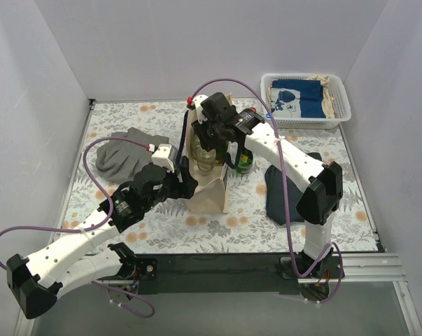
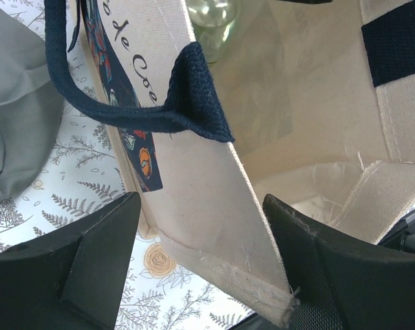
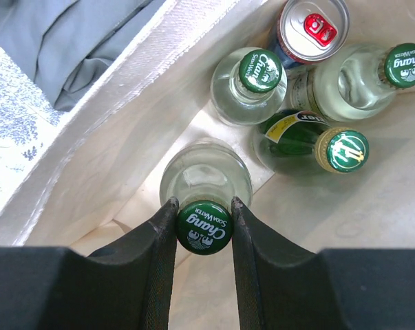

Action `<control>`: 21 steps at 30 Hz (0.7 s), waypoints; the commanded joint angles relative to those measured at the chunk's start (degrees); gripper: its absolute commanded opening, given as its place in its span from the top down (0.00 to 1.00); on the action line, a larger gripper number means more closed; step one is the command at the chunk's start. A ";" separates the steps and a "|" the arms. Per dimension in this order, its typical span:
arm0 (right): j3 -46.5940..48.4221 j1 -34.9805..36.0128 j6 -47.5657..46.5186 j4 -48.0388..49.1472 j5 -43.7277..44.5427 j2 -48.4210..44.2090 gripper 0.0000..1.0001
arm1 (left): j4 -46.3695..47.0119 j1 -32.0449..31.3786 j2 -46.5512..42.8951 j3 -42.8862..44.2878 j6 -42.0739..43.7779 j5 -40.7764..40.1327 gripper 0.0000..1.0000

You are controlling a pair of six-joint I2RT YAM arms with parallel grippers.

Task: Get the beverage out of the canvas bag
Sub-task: Take out the drink from the canvas bag.

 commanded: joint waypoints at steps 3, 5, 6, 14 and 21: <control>2.48 0.30 0.22 5.76 -1.75 -5.98 0.99 | -3.97 -0.17 0.95 -1.14 1.92 -0.65 0.30; 2.40 0.39 0.31 5.76 -2.01 -6.51 0.99 | -3.97 -0.17 0.87 -1.14 1.92 -0.56 0.30; 2.31 0.39 0.31 5.84 -2.62 -6.77 0.99 | -3.97 -0.17 0.87 -1.14 1.92 -0.48 0.30; 2.48 0.39 0.66 5.49 -5.70 -9.50 0.99 | -3.89 -0.17 0.95 -1.14 2.10 -0.39 0.30; 2.57 0.39 0.66 3.91 -6.49 -12.39 0.99 | -3.97 -0.17 1.04 -1.06 2.01 -0.48 0.30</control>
